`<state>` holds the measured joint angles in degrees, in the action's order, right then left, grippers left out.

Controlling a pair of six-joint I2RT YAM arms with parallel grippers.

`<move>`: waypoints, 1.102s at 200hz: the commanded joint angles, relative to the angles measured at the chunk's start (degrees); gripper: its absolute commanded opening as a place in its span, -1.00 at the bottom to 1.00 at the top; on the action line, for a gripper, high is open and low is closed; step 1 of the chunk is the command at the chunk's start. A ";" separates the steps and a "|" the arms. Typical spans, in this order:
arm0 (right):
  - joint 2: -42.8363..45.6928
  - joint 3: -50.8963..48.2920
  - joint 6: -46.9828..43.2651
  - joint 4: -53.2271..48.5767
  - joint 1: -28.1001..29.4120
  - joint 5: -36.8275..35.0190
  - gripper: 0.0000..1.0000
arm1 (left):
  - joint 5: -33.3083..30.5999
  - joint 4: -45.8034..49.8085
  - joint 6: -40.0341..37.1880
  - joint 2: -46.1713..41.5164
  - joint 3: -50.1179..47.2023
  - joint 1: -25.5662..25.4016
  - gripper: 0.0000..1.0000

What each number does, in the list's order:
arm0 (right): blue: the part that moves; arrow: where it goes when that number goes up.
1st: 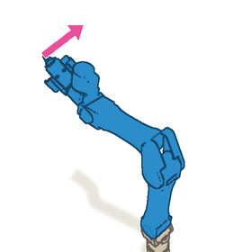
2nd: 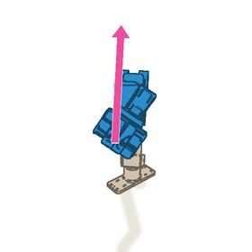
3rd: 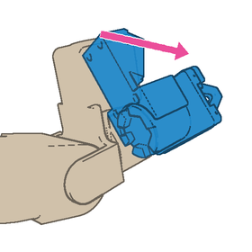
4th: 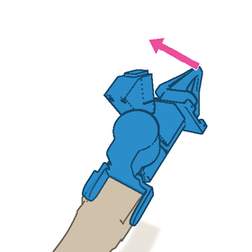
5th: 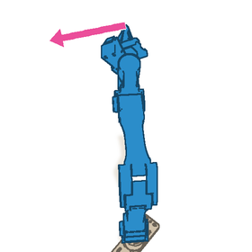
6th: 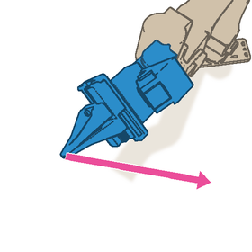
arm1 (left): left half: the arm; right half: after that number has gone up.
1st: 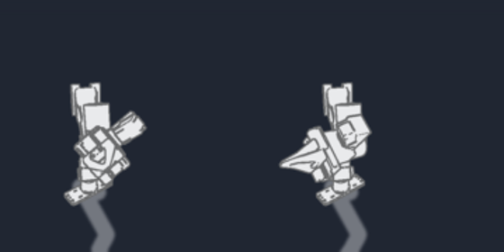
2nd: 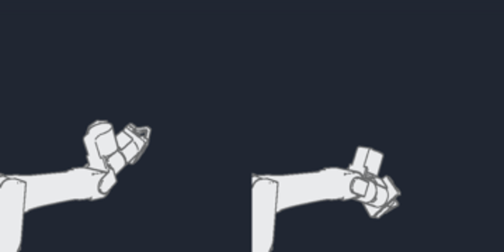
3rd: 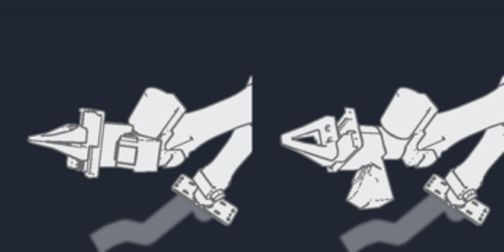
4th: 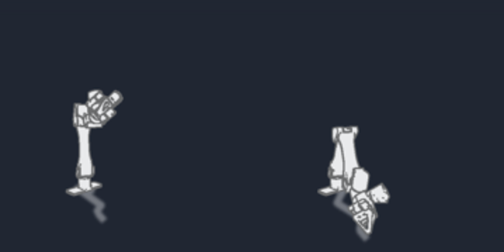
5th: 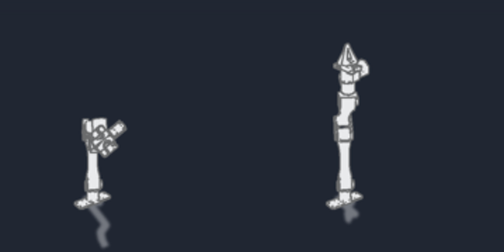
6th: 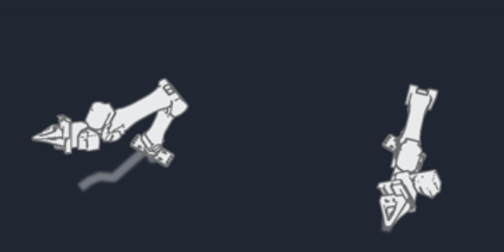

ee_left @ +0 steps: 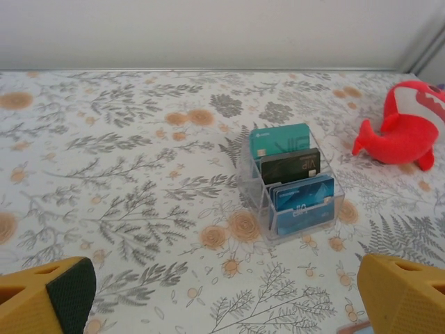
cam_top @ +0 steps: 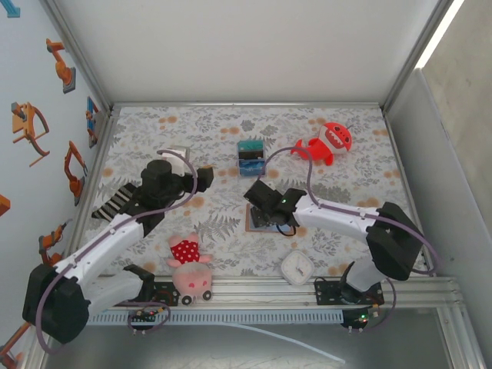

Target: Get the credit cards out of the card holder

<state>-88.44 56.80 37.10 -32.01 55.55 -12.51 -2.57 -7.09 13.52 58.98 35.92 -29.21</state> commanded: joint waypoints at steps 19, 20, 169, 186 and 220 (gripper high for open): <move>-4.14 2.90 -0.13 1.68 0.35 1.63 0.11 | -10.77 4.84 9.21 -8.94 -4.28 0.46 0.94; -4.25 2.93 -0.16 1.68 0.35 1.67 0.11 | -11.00 5.00 9.45 -9.13 -4.41 0.51 0.94; -13.95 5.98 -1.07 0.81 0.53 4.87 0.21 | -17.41 10.19 15.14 -13.19 -7.23 1.80 0.94; -14.42 5.49 -0.98 0.82 0.53 4.87 0.20 | -17.02 10.11 15.11 -12.63 -6.93 1.85 0.94; -14.55 4.56 -1.02 1.07 0.61 4.87 0.08 | -17.24 9.78 15.12 -12.18 -6.76 1.84 0.94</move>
<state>-101.86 61.80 36.05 -30.15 55.70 -7.94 -19.07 2.39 28.71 46.78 28.10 -27.70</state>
